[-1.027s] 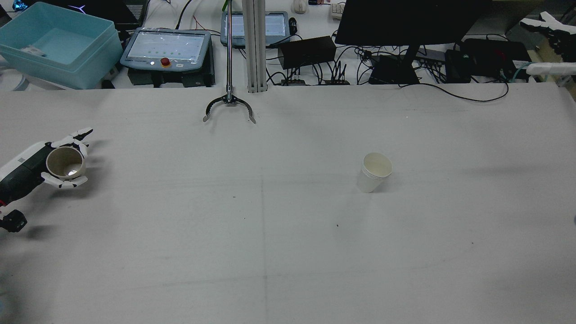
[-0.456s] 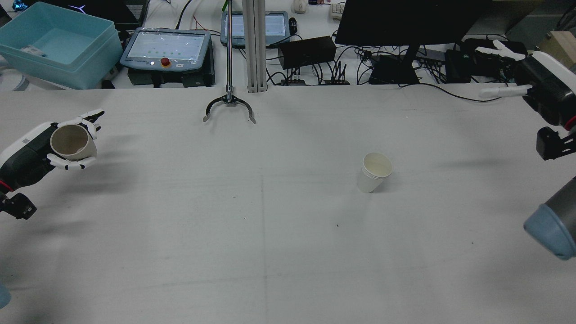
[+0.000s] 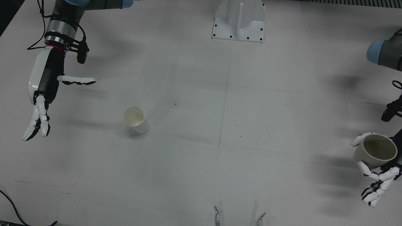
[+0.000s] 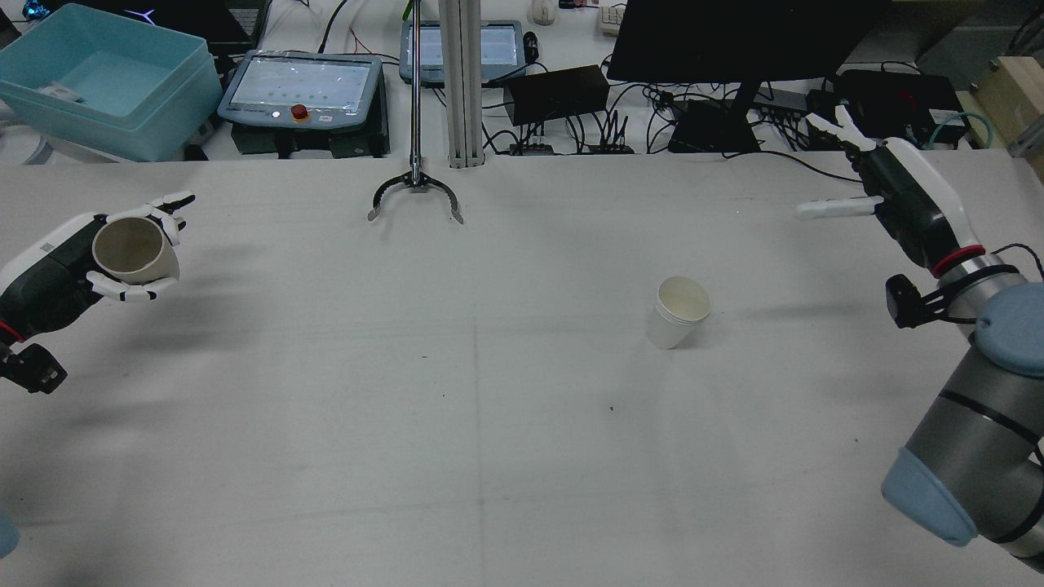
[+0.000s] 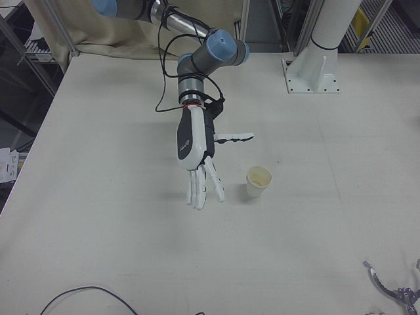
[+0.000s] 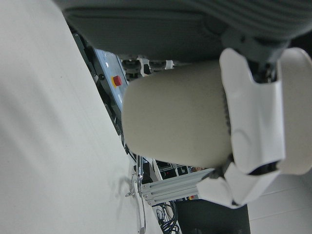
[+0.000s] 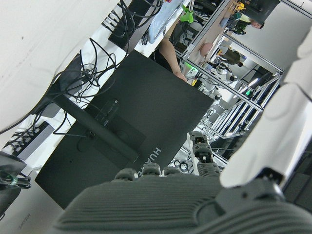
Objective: Pour water
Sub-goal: 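Reach the right hand toward the other beige paper cup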
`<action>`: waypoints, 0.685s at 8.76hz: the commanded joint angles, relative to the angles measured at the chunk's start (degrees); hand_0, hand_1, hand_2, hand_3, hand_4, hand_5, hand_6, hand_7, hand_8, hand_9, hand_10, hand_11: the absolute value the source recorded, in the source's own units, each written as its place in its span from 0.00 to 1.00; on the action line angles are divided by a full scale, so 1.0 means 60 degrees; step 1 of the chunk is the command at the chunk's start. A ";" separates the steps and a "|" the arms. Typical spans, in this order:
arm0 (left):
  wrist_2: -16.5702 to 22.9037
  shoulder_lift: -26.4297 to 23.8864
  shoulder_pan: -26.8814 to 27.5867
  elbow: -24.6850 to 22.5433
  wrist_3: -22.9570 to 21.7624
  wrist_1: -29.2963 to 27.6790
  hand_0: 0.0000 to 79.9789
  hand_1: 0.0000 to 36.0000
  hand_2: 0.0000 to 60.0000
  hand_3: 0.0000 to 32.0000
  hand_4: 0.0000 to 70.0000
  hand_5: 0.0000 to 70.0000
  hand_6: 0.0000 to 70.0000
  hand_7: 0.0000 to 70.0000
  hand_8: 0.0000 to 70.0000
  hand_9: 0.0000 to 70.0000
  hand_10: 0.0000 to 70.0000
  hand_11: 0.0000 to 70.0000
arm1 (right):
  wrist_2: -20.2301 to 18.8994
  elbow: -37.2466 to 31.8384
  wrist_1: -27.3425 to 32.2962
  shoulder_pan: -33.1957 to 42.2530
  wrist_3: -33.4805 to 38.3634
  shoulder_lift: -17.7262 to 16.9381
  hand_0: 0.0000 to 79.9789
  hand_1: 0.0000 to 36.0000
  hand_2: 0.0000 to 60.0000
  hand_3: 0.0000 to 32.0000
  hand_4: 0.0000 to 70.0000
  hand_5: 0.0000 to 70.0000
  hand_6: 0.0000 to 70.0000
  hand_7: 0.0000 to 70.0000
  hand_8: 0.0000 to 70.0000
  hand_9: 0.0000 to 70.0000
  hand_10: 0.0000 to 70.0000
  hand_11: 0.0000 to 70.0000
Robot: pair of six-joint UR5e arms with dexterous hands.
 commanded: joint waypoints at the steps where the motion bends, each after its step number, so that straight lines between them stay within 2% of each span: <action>1: 0.0003 0.0258 -0.0050 -0.0261 -0.0215 0.0209 0.63 1.00 1.00 0.00 0.58 0.87 0.07 0.19 0.04 0.08 0.08 0.16 | 0.2327 -0.1979 0.1277 -0.1439 0.2284 0.0140 0.52 0.20 0.01 0.00 0.01 0.00 0.00 0.00 0.03 0.01 0.01 0.02; 4: 0.0017 0.0538 -0.0021 -0.0571 -0.0216 0.0327 0.63 1.00 1.00 0.00 0.57 0.86 0.07 0.19 0.04 0.07 0.08 0.16 | 0.2357 -0.2804 0.1352 -0.2082 0.2335 0.0318 0.53 0.22 0.05 0.00 0.06 0.01 0.00 0.00 0.03 0.02 0.01 0.02; 6: 0.0017 0.0537 -0.0035 -0.0629 -0.0216 0.0371 0.65 1.00 1.00 0.00 0.58 0.87 0.07 0.19 0.04 0.07 0.08 0.16 | 0.2416 -0.2999 0.1323 -0.2713 0.2321 0.0713 0.53 0.22 0.03 0.00 0.04 0.01 0.00 0.00 0.03 0.01 0.01 0.02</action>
